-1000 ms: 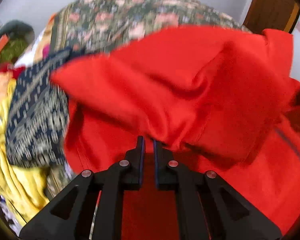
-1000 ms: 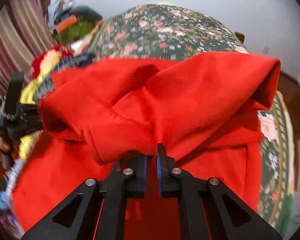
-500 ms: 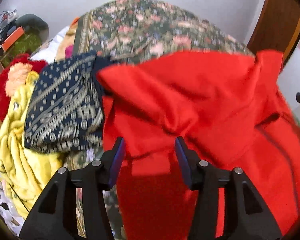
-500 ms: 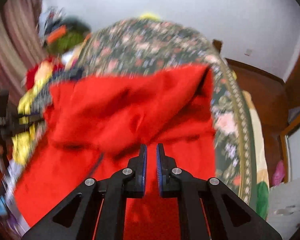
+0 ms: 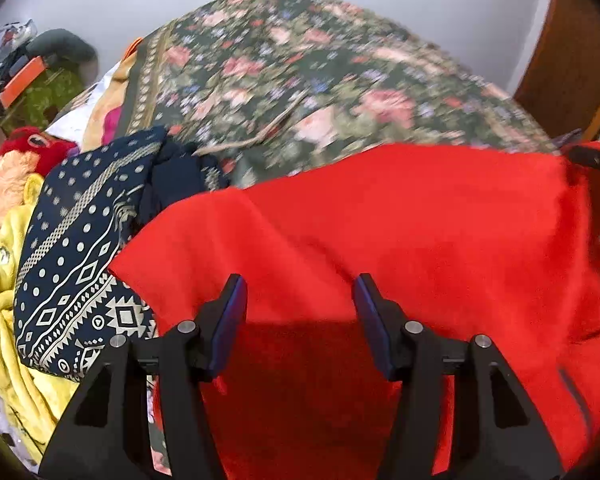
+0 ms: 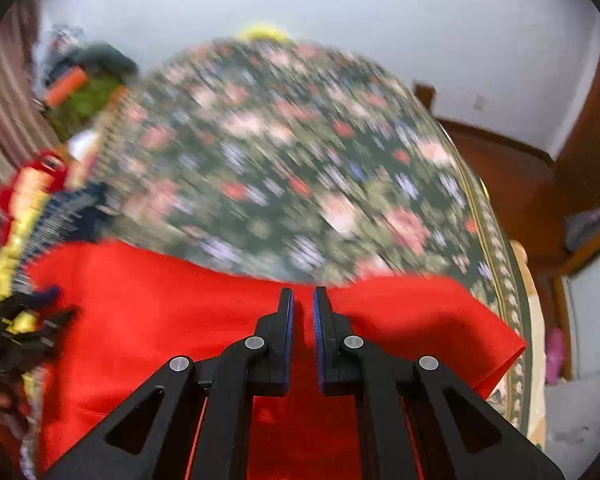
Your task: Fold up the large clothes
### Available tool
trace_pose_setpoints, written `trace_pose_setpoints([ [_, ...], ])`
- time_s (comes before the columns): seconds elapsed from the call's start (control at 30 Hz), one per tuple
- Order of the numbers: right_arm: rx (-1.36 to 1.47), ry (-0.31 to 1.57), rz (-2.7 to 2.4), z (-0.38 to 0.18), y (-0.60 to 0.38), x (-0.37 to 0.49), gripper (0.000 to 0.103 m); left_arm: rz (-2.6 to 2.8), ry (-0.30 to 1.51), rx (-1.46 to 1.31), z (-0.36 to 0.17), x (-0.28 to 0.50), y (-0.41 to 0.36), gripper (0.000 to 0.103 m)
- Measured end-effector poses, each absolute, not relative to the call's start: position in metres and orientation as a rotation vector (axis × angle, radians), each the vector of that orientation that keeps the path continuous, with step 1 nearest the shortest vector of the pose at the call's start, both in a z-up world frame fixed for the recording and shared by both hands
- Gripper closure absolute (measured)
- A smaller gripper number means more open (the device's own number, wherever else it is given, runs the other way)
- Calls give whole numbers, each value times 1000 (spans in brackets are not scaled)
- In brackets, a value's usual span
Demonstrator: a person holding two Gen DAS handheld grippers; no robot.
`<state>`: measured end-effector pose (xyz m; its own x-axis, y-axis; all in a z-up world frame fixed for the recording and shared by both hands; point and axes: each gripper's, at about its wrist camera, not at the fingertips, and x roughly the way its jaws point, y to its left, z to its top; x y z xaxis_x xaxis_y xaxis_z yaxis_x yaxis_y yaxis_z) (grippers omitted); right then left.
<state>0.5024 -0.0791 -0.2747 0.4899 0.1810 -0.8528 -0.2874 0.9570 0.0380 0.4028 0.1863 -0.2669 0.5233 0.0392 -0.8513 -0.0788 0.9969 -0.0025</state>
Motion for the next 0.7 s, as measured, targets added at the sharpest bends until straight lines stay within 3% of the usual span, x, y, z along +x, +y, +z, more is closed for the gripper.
trace_pose_setpoints([
  [0.17,-59,1058,342,-304,-138,488,98,65,1021,-70,-285,400,204,44],
  [0.4,-316,1102,15,-320,-200,473,98,219,1035,45,-294,396,211,44],
  [0.53,-127,1063,142,-291,-223,449,98,200,1025,41,-277,385,211,45],
  [0.7,-38,979,357,-252,-182,426,98,50,966,-26,-238,364,188,44],
])
